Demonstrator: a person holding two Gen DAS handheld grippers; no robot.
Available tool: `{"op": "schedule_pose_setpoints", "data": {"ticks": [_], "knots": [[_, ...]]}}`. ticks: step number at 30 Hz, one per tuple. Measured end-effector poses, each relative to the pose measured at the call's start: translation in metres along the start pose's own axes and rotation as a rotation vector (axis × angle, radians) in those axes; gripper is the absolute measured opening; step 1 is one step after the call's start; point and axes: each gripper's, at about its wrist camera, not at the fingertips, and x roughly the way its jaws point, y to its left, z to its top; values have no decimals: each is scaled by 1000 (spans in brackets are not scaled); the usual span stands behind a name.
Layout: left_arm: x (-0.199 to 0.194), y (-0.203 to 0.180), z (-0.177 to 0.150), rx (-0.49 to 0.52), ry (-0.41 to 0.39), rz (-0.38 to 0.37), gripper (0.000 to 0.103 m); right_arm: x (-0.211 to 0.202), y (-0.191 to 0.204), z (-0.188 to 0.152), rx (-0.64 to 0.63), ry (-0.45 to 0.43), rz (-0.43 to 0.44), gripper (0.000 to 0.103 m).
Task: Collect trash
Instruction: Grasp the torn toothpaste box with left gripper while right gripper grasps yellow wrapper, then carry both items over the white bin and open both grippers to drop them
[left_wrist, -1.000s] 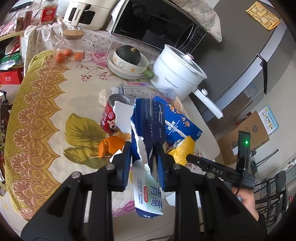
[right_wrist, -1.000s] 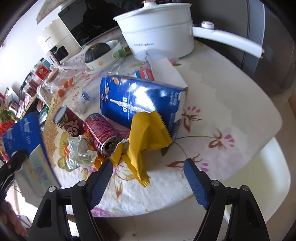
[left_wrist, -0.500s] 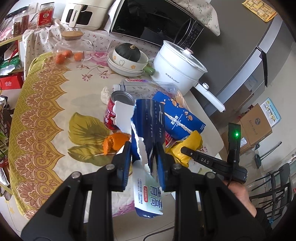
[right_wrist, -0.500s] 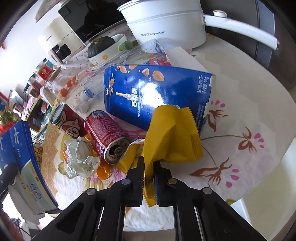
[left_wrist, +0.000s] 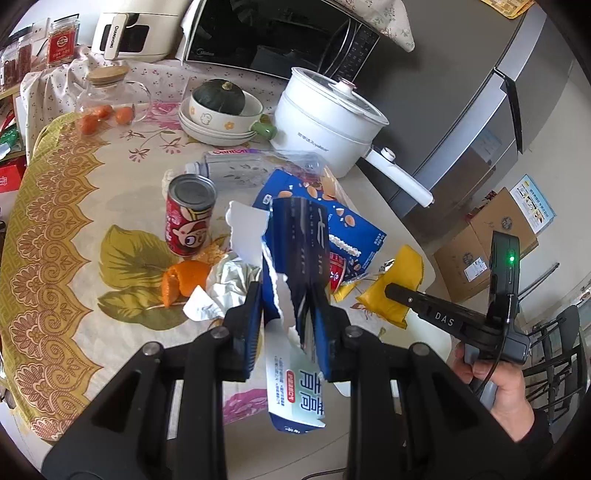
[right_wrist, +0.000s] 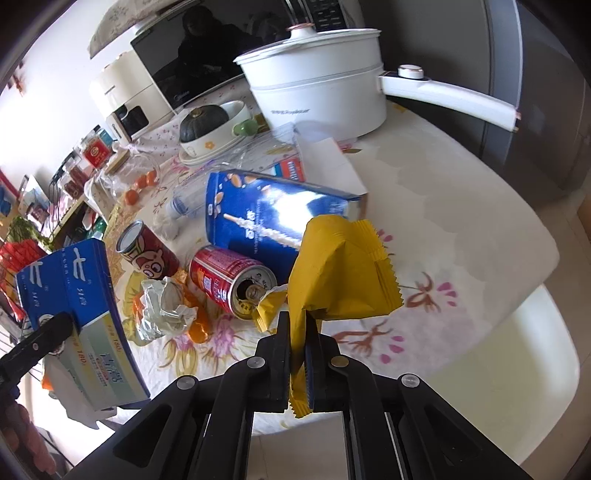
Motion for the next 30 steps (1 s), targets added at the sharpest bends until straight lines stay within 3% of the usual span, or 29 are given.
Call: {"op": "schedule_pose_setpoints", "data": {"ticks": [3, 8, 15, 22, 30], "knots": [[8, -14, 0, 20, 11, -17, 28, -12, -16, -2, 21, -6, 5, 6], [30, -38, -7, 63, 50, -23, 28, -20, -38, -7, 36, -2, -77, 6], [68, -47, -20, 54, 120, -5, 28, -21, -53, -8, 59, 10, -99, 6], [80, -49, -19, 85, 83, 29, 28, -30, -59, -7, 67, -1, -90, 6], [79, -46, -17, 65, 65, 13, 28, -40, -66, -8, 71, -18, -89, 6]]}}
